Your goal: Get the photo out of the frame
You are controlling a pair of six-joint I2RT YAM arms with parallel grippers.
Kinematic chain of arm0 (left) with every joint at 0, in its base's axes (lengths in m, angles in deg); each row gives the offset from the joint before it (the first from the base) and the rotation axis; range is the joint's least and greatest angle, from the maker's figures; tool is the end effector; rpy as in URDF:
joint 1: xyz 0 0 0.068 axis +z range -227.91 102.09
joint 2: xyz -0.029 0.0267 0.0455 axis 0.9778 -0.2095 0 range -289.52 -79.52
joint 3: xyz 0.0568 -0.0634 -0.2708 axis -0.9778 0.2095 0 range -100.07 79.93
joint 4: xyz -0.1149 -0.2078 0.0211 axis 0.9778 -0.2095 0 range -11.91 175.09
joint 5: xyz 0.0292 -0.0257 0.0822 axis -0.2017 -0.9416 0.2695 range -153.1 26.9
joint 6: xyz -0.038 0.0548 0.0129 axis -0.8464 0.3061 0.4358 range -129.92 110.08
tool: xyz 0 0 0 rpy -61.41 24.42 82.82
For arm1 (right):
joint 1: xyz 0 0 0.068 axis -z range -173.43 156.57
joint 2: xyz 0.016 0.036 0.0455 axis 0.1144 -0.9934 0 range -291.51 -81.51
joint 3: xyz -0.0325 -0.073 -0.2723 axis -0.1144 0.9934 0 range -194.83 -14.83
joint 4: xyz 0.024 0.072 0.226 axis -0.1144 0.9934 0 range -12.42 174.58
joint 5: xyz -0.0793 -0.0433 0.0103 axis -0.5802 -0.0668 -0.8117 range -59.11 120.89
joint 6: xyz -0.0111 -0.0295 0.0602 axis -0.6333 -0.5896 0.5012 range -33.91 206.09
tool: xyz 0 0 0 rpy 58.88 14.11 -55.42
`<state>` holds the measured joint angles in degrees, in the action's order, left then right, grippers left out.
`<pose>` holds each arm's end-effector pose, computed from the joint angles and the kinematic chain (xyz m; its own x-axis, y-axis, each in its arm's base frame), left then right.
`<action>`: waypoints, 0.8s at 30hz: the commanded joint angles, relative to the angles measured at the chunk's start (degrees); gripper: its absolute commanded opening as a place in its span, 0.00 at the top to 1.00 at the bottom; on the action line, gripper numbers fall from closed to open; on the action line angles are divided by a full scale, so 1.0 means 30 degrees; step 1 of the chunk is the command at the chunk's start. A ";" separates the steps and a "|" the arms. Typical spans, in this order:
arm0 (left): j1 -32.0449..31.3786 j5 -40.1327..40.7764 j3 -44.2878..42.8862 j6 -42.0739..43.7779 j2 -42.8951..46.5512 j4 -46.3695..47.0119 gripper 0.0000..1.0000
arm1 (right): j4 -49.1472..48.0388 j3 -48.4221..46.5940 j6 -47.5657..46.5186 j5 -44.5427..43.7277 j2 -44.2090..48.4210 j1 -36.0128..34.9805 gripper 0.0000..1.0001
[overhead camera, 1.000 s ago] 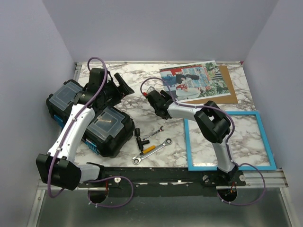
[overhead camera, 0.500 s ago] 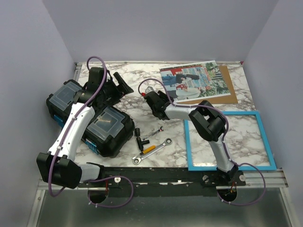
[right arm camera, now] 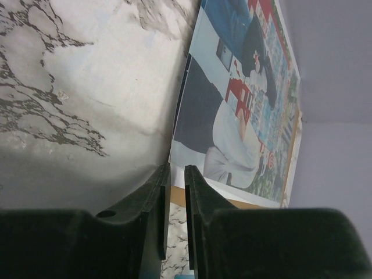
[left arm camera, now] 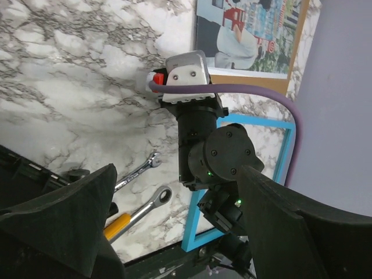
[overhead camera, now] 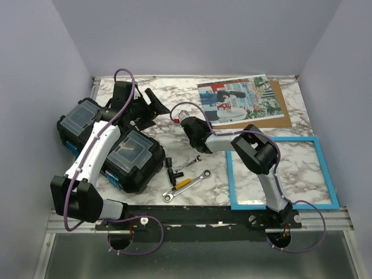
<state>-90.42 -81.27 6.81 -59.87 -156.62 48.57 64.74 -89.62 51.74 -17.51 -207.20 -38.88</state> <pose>0.2678 -0.0769 0.3448 -0.7428 -0.5801 -0.3343 -0.2039 0.6715 -0.7124 0.3469 0.2941 0.1362 -0.3231 -0.8623 -0.3900 -0.2937 0.4831 -0.8249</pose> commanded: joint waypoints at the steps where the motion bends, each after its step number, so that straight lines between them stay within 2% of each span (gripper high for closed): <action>1: 0.0480 -0.3335 0.0642 -0.0962 -0.0724 0.2576 0.14 | -0.2157 0.0894 -0.0682 0.0632 0.1559 -0.0119 0.81; 5: 0.1056 -0.5528 0.1610 -0.3076 -0.1564 0.5691 0.15 | -0.2355 0.1571 -0.0609 0.1022 0.2558 -0.0115 0.89; 8: 0.1153 -0.6725 0.1757 -0.4382 -0.2466 0.8130 0.15 | -0.2371 0.2148 -0.0526 0.1163 0.3352 -0.0115 0.99; 13: 0.1150 -0.7362 0.1516 -0.6680 -0.4075 1.1254 0.14 | -0.1348 0.3196 0.0931 0.2442 0.5066 -0.0121 0.99; 14: 0.1131 -0.7271 0.1061 -0.6741 -0.4479 1.1207 0.14 | -0.1116 0.3387 0.1305 0.2784 0.5331 -0.0113 0.99; 19: 0.0992 -0.5831 -0.2605 -0.5102 -0.7042 0.7157 0.14 | -0.0192 0.3737 0.2574 0.3699 0.6371 0.0013 1.00; 23: 0.0741 -0.5982 -0.3005 -0.5072 -0.7873 0.7382 0.14 | 0.1475 0.3489 0.5603 0.5152 0.7275 0.0751 0.99; 24: 0.0595 -0.5898 -0.2954 -0.5032 -0.7860 0.7316 0.14 | 0.1563 0.3819 0.6054 0.5964 0.7746 0.0919 0.90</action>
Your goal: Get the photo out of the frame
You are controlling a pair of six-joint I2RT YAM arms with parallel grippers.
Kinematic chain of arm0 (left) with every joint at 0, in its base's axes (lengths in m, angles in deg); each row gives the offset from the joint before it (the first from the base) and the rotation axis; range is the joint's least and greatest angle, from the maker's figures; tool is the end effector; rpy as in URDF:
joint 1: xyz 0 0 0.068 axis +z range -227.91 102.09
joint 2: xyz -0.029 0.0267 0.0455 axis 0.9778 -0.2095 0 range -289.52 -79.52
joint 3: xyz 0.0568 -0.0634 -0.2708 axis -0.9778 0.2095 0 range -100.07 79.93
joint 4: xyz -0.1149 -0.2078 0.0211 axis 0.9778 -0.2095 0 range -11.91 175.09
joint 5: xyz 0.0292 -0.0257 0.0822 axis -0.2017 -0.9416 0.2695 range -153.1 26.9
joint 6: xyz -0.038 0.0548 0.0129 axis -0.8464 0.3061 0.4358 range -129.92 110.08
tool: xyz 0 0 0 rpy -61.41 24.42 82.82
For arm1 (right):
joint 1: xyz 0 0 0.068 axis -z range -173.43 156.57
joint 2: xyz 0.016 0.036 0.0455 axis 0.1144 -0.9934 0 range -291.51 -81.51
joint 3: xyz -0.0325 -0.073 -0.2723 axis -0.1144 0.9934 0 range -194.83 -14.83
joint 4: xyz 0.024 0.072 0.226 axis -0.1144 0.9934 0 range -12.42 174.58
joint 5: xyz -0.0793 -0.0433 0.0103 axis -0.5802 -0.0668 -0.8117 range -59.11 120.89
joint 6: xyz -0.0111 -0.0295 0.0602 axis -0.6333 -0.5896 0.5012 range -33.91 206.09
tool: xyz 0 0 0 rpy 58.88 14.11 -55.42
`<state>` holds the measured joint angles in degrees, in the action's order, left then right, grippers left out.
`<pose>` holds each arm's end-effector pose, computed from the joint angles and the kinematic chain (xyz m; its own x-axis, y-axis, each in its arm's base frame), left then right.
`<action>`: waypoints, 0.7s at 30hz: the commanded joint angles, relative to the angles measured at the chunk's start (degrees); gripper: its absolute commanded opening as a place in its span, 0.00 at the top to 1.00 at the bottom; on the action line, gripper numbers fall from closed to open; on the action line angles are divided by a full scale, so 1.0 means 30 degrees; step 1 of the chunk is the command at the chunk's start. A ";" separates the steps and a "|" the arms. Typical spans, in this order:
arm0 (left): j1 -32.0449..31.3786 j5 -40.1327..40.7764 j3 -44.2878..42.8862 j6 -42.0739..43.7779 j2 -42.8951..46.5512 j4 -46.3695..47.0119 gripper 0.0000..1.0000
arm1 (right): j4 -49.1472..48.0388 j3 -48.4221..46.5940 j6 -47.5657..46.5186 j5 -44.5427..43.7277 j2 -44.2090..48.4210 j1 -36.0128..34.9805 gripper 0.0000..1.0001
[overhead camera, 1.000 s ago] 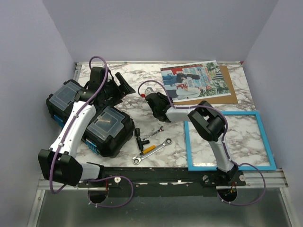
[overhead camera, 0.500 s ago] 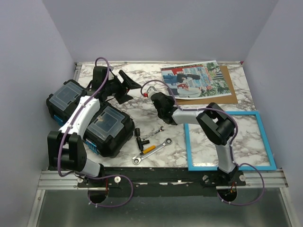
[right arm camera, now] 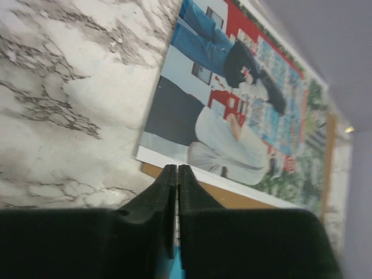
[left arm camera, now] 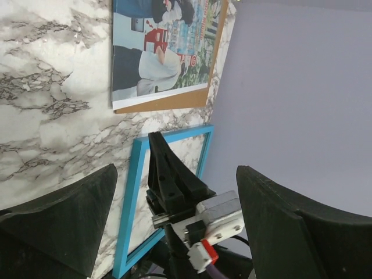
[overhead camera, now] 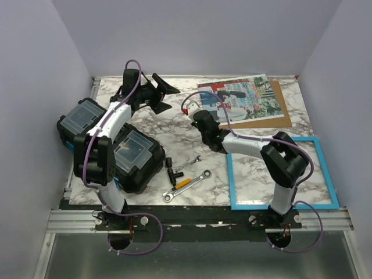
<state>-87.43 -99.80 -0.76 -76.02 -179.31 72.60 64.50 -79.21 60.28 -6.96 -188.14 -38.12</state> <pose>0.3841 -0.0975 0.3079 -0.7896 -0.6107 -0.0589 -0.2152 0.3656 -0.9056 0.3111 0.2606 0.2167 -0.2359 -0.7170 -0.6559 -0.3079 0.6953 -0.6494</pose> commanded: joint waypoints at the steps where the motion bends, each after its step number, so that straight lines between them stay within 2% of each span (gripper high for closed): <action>1: -0.0452 0.0279 -0.0250 0.0385 -0.0210 -0.0594 0.14 | 0.1337 0.0828 0.3344 0.2990 0.1716 0.0767 0.71; 2: -0.0460 0.0280 0.0070 0.0363 0.0045 -0.0303 0.14 | 0.1157 0.1118 0.3264 0.3479 0.1952 0.0793 0.54; 3: -0.0437 0.0301 0.0563 0.0301 0.0384 -0.0062 0.14 | 0.1351 0.1145 0.3140 0.4073 0.1943 0.0826 0.47; 6: -0.0260 0.0997 0.1083 0.0951 0.1569 -0.0691 0.14 | 0.2645 0.0275 0.3128 0.4578 0.1089 0.0884 0.37; 9: -0.0114 0.2038 0.0639 0.1834 0.2593 -0.2738 0.13 | 0.3413 -0.0524 0.2681 0.4340 -0.0126 0.0870 0.32; 12: -0.0057 0.4118 -0.0219 0.2483 0.3204 -0.5838 0.12 | 0.3823 -0.1215 0.2378 0.3167 -0.1116 0.0885 0.32; 15: 0.0105 0.6322 -0.0893 0.2643 0.3663 -0.8288 0.14 | 0.4280 -0.2117 0.2319 0.1880 -0.1972 0.0894 0.35; 18: 0.0552 0.7830 -0.1128 0.3147 0.4142 -0.9444 0.14 | 0.5383 -0.3084 0.2139 0.1398 -0.2772 0.0881 0.41; 21: 0.1071 0.7932 -0.0976 0.3315 0.4658 -0.9722 0.14 | 0.5459 -0.3603 0.1750 0.0582 -0.3334 0.0743 0.49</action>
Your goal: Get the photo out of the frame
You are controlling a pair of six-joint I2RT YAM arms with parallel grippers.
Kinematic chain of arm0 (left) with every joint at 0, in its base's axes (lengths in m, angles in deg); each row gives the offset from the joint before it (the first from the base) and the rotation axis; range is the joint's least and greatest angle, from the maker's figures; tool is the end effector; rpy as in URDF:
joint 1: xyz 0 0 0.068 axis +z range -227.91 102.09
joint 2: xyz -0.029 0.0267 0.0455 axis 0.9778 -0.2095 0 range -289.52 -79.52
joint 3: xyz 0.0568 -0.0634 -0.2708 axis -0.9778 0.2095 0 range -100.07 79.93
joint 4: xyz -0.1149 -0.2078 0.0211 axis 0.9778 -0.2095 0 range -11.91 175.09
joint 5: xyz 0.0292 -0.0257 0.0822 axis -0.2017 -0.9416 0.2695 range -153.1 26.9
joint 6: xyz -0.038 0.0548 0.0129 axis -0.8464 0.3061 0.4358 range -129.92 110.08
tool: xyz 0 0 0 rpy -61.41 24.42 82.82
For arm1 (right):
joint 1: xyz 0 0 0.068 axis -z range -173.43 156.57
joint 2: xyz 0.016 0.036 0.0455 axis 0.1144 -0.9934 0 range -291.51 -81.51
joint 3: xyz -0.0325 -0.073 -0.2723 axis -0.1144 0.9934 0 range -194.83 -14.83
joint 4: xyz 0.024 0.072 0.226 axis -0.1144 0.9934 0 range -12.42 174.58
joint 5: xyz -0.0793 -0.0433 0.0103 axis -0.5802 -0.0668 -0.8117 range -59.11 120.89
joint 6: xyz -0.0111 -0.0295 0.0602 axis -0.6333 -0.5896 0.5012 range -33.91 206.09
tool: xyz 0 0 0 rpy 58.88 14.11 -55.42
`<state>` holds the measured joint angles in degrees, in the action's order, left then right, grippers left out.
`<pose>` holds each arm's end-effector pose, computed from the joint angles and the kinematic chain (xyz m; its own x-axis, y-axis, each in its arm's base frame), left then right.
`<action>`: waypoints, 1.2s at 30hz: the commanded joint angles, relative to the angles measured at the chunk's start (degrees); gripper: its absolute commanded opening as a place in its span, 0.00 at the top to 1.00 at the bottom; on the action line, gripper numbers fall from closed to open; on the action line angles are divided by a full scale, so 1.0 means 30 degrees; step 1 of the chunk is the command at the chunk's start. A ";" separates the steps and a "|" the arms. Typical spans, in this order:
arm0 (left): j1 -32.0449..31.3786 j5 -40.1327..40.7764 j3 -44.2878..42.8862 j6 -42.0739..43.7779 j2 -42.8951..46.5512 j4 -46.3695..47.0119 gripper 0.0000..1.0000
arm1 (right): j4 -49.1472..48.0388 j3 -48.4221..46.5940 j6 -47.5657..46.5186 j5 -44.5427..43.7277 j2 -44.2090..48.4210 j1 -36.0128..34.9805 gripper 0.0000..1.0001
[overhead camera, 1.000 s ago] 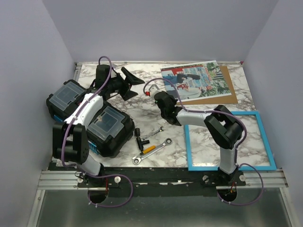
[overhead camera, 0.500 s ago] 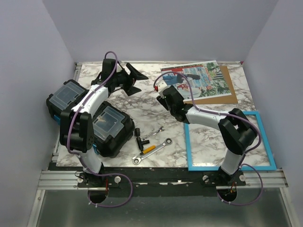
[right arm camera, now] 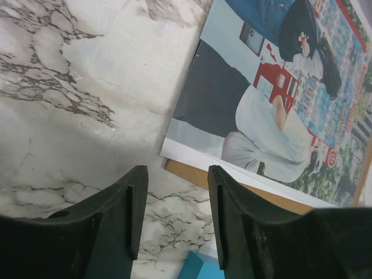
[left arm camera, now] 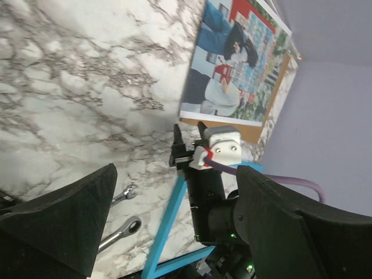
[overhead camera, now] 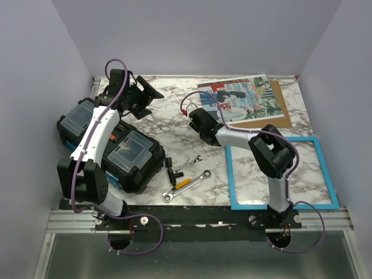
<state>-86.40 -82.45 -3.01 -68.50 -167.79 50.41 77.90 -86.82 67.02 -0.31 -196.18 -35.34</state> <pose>0.3264 -0.0670 0.3474 -0.6647 -0.7148 -0.2175 -0.3391 0.5480 -0.7646 0.3358 0.2634 0.1763 -0.3850 -0.7212 -0.5758 -0.4394 0.6920 -0.5728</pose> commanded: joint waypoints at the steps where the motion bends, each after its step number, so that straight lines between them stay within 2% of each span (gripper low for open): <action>1: 0.0784 0.2123 -0.0120 0.0808 0.0991 -0.2288 0.14 | 0.0931 -0.1175 -0.0676 -0.1842 -0.0826 -0.0243 0.50; 16: 0.0838 0.1337 0.0078 0.0754 0.1016 -0.2049 0.14 | 0.0103 -0.2075 -0.2030 -0.3493 -0.3156 -0.0631 0.55; 21: 0.0846 0.1071 -0.0132 0.0636 0.0723 -0.1984 0.14 | -0.1168 -0.2750 -0.3291 -0.5597 -0.4569 -0.0645 0.70; 26: 0.0858 0.0601 -0.0376 0.0603 0.0331 -0.1823 0.14 | -0.3080 -0.2334 -0.4236 -0.5796 -0.4294 -0.0646 0.74; 30: 0.0866 -0.0238 -0.0428 0.0952 -0.0055 -0.1342 0.14 | -0.3588 -0.2655 -0.4598 -0.5631 -0.4090 -0.0647 0.83; 33: 0.1080 -0.1643 0.0222 0.1101 -0.0173 -0.0063 0.12 | -0.4021 -0.2461 -0.4571 -0.5412 -0.3617 -0.0648 0.98; 36: 0.1515 -0.3720 0.2070 0.0243 0.0291 0.3497 0.10 | -0.4228 -0.1893 -0.4485 -0.4929 -0.2827 -0.0640 1.00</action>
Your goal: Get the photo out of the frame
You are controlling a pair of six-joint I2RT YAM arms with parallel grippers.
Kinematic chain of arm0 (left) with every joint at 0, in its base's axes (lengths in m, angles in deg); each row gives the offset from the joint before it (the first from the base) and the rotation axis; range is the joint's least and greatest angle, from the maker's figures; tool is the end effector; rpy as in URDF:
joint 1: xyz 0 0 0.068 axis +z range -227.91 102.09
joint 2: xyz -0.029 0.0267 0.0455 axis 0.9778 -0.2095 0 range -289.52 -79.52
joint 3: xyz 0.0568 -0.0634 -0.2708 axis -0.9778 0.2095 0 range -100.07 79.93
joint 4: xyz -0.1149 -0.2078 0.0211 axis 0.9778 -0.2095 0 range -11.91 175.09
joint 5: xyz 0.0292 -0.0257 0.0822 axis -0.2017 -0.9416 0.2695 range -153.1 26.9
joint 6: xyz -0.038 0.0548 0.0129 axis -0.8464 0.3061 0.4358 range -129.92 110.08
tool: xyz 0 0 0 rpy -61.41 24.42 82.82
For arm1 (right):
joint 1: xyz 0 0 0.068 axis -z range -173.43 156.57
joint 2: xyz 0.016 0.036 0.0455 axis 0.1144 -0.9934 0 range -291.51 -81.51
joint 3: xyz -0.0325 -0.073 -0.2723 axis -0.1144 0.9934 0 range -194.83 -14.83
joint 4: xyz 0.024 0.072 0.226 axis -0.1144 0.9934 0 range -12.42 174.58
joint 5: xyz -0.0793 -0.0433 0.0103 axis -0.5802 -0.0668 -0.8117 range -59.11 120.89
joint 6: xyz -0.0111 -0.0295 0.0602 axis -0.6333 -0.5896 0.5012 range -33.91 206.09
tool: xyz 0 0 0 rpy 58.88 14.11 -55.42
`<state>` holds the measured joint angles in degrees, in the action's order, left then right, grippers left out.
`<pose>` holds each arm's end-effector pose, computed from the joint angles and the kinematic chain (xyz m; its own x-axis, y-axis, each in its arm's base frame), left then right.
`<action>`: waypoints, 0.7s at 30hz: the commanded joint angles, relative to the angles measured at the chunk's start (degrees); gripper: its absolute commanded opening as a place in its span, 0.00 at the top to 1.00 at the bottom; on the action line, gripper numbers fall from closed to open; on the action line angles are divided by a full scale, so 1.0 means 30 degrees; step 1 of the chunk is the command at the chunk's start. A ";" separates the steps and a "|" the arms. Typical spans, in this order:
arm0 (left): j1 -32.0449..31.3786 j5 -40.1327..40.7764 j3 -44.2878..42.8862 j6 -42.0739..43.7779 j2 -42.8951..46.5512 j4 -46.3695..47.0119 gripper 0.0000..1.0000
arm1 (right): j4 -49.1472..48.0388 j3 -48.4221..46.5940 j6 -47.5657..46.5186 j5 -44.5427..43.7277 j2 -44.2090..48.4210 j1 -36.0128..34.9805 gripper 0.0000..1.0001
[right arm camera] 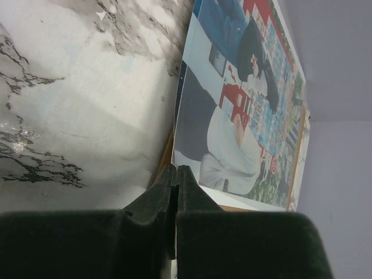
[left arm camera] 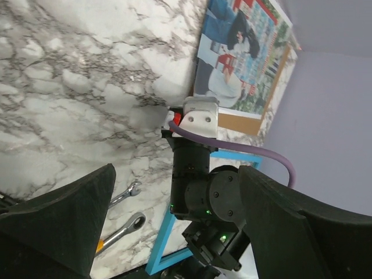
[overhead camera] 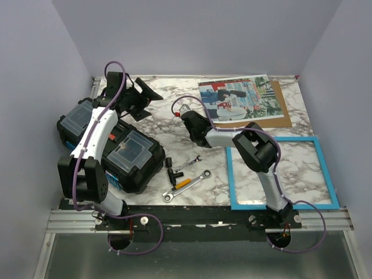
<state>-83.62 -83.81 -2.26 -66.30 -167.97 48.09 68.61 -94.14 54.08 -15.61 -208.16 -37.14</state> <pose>0.3255 -0.0520 0.3388 -0.6686 -0.7159 -0.2014 -0.3744 0.5580 -0.7406 0.3637 0.2928 0.1439 -0.3461 -0.8358 -0.4262 -0.2926 0.5278 -0.7974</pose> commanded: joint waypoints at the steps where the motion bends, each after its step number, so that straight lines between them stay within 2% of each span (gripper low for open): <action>1: 0.0682 -0.3842 0.2497 -0.0980 0.0521 0.5432 0.10 | -0.1155 0.0813 -0.0144 0.0313 0.1468 -0.0027 0.99; 11: 0.0372 -0.7881 0.3187 -0.4321 -0.1472 1.1854 0.05 | -0.1218 0.4246 0.1556 0.2399 0.5965 -0.0018 0.99; 16: -0.1263 -0.7469 0.2252 -0.5091 -0.2996 1.2764 0.06 | -0.0747 0.4976 0.2419 0.2812 0.7410 -0.0008 0.99; 21: -0.2713 -0.6526 0.1582 -0.6232 -0.4409 1.4124 0.13 | -0.0546 0.5841 0.3287 0.3641 0.9219 0.0059 0.99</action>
<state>-88.45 -104.00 5.52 -81.20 -178.26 84.31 66.99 -78.47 60.35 -7.96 -184.97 -37.09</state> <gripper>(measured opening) 0.903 0.027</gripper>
